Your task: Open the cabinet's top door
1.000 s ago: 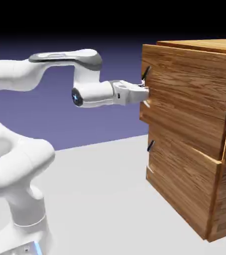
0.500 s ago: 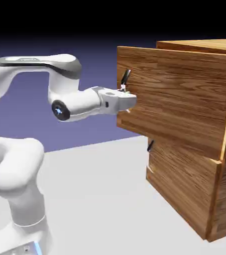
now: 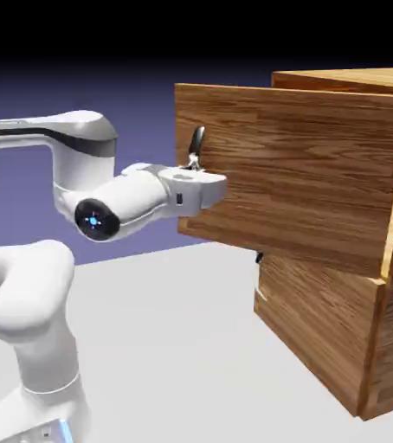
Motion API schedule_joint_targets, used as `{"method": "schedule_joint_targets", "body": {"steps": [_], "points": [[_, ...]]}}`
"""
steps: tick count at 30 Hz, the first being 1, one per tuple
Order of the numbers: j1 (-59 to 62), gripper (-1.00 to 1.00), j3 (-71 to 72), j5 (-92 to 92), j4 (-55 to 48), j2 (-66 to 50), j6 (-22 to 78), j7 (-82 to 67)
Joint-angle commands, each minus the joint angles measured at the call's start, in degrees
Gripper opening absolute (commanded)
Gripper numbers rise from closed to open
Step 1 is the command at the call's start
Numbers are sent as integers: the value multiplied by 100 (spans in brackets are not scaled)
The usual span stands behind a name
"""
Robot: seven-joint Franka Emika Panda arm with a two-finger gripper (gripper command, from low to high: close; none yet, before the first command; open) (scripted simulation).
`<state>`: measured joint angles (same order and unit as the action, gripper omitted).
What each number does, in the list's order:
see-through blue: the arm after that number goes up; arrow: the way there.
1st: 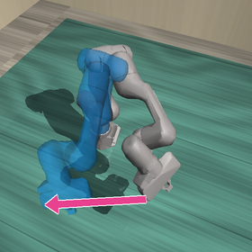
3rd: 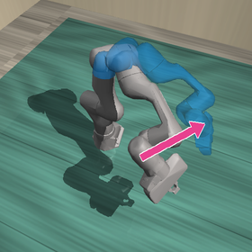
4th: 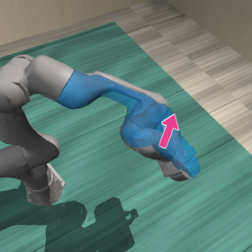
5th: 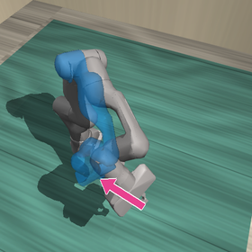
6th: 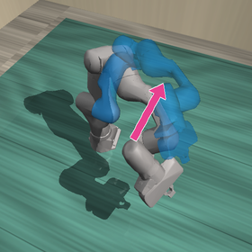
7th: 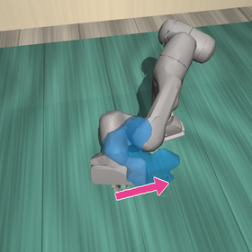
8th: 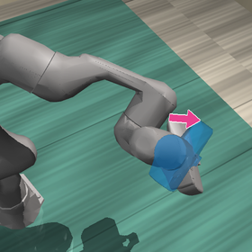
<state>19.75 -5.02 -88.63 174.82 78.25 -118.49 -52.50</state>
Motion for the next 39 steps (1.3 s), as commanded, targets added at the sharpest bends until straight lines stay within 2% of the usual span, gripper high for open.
{"method": "schedule_joint_targets", "body": {"steps": [1,9,17,28,39], "points": [[47,-100,-208,223,-13,-16,149,5],[258,-100,-1870,1937,-433,-547,1456,-124],[-225,-100,-3531,3444,-1508,-1644,2899,-465],[-2207,-100,-5753,4750,-3710,-3045,4866,-904],[-4490,-100,-7564,5404,-5603,-3277,6135,-885]]}}
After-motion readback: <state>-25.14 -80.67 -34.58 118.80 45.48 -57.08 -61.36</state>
